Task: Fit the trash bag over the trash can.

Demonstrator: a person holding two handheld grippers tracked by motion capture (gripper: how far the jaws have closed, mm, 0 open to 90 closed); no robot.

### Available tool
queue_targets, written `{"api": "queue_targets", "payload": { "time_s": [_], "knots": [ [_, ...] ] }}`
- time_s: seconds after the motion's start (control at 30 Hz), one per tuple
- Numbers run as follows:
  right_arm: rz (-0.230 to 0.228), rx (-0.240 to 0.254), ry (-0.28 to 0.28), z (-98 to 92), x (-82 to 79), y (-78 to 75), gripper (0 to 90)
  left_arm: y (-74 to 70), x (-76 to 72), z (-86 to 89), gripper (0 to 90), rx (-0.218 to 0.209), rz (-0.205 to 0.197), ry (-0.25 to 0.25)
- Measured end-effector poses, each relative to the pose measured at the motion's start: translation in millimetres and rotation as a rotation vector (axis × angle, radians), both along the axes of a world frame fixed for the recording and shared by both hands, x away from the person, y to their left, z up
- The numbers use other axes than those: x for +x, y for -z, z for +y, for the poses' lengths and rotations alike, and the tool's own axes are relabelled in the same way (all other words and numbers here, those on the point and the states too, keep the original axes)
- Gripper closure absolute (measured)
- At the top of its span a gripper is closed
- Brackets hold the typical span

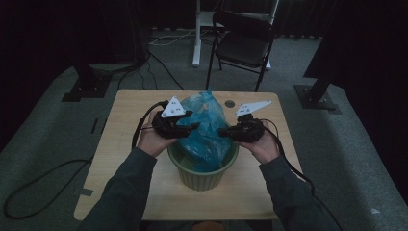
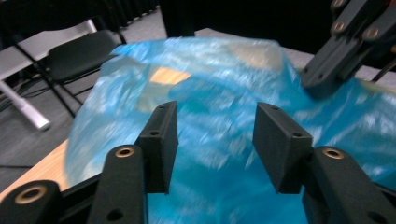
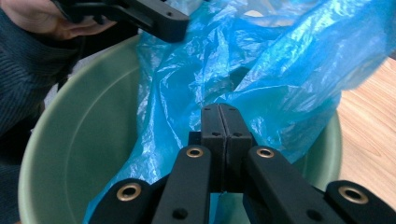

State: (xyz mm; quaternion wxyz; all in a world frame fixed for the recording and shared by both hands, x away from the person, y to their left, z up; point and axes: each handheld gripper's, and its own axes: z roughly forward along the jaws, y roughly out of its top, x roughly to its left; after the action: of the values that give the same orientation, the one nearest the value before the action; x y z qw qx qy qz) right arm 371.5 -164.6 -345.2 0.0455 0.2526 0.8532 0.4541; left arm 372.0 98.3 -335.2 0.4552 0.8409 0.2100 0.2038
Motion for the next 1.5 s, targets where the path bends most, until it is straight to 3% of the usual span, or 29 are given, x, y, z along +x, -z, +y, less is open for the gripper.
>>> {"api": "queue_targets", "payload": {
  "time_s": [0.1,0.23,0.33,0.53,0.7,0.9,1.1,1.37,1.5],
  "knots": [
    [-0.009,0.010,-0.009,0.8,-2.5,-1.5,90.0,2.5,2.9,-8.3,52.6,0.036,0.014,-0.007],
    [-0.023,0.023,-0.025,-0.3,-6.5,-5.1,90.0,6.5,2.1,-12.7,77.2,0.099,0.021,-0.019],
    [-0.032,0.031,-0.029,-2.8,-8.6,-7.4,90.0,7.8,-0.9,-11.0,89.7,0.113,0.016,-0.014],
    [-0.048,0.043,-0.047,-7.6,-11.8,-10.5,89.7,11.4,-8.2,-2.6,89.9,0.128,0.009,-0.019],
    [-0.061,0.038,-0.086,-3.9,-15.9,-9.9,89.8,8.6,-8.4,3.9,89.0,0.103,0.004,-0.057],
    [-0.083,0.029,-0.153,7.0,-20.1,-7.7,89.8,-0.8,-5.6,3.1,73.4,0.052,0.007,-0.059],
    [-0.093,0.016,-0.185,12.3,-22.6,-8.0,89.8,-6.0,-1.6,-2.8,66.0,-0.006,0.030,-0.034],
    [-0.102,0.011,-0.208,13.7,-24.0,-7.3,89.8,-9.4,2.4,-9.5,61.9,-0.004,0.033,-0.026],
    [-0.113,0.010,-0.216,14.5,-25.0,-7.4,89.8,-10.3,5.5,-9.7,58.6,-0.028,0.051,-0.012]
  ]
}}
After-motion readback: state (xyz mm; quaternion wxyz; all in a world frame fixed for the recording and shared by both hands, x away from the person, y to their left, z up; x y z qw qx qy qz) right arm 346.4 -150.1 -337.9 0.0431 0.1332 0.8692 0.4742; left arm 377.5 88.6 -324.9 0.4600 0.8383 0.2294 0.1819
